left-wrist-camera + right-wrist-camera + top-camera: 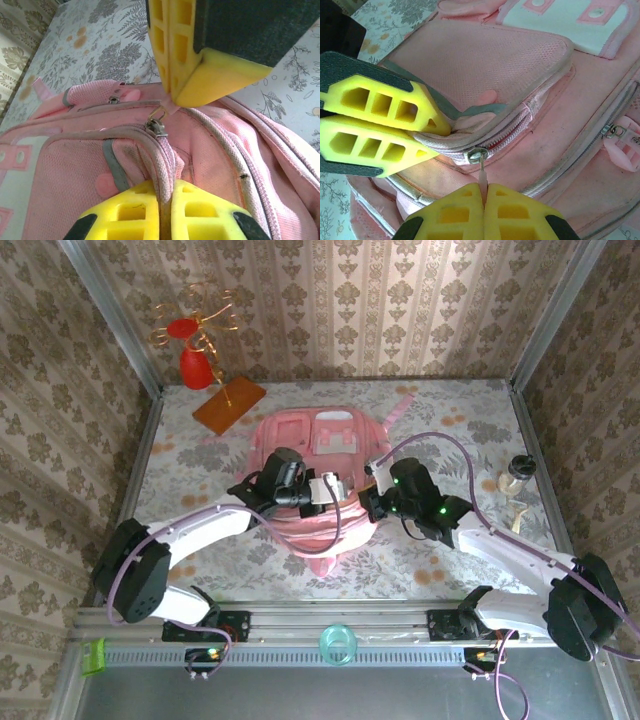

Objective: Pack books, pencil case, and school supplies into a backpack

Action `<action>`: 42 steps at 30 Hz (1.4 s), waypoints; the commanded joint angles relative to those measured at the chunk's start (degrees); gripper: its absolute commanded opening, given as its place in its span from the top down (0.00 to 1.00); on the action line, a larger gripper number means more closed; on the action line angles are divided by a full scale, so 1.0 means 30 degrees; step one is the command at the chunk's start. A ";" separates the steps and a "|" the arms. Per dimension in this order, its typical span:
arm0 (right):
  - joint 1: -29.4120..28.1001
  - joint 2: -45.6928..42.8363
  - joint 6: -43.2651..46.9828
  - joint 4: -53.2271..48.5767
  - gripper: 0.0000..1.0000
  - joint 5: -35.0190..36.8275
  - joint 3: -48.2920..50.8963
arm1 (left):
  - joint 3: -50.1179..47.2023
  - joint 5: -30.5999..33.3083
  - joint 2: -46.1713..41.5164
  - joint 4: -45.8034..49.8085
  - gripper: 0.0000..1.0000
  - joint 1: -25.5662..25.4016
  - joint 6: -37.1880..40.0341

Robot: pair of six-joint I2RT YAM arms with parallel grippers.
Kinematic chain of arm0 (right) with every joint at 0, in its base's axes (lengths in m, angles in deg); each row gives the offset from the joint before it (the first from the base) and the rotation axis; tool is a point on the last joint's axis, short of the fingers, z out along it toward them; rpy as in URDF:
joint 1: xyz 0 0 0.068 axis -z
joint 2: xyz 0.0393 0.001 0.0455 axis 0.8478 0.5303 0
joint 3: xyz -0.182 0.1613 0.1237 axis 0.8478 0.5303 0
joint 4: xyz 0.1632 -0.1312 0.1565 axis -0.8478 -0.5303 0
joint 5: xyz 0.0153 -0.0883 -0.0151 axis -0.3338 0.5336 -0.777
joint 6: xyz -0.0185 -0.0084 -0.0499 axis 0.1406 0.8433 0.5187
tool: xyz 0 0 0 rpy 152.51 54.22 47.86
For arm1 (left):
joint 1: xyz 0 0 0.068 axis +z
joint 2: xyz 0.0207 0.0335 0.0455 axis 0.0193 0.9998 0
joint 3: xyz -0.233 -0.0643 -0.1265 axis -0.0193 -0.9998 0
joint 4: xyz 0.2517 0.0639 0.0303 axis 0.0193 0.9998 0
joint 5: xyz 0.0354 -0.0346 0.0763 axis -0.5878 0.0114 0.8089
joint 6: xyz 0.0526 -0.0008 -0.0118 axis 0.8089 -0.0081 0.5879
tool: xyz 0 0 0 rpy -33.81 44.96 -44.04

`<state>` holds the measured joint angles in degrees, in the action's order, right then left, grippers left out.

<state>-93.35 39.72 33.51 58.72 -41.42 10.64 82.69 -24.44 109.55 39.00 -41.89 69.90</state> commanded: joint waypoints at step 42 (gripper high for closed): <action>0.1368 -0.2400 0.1237 -0.6033 0.41 0.9880 -0.2788 | 0.1995 -0.5976 0.2819 -0.2283 1.00 0.0804 0.1457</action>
<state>-89.68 34.98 36.72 45.43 -23.41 4.30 84.88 -37.36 116.74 34.19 -38.57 72.17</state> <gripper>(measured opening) 0.565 0.094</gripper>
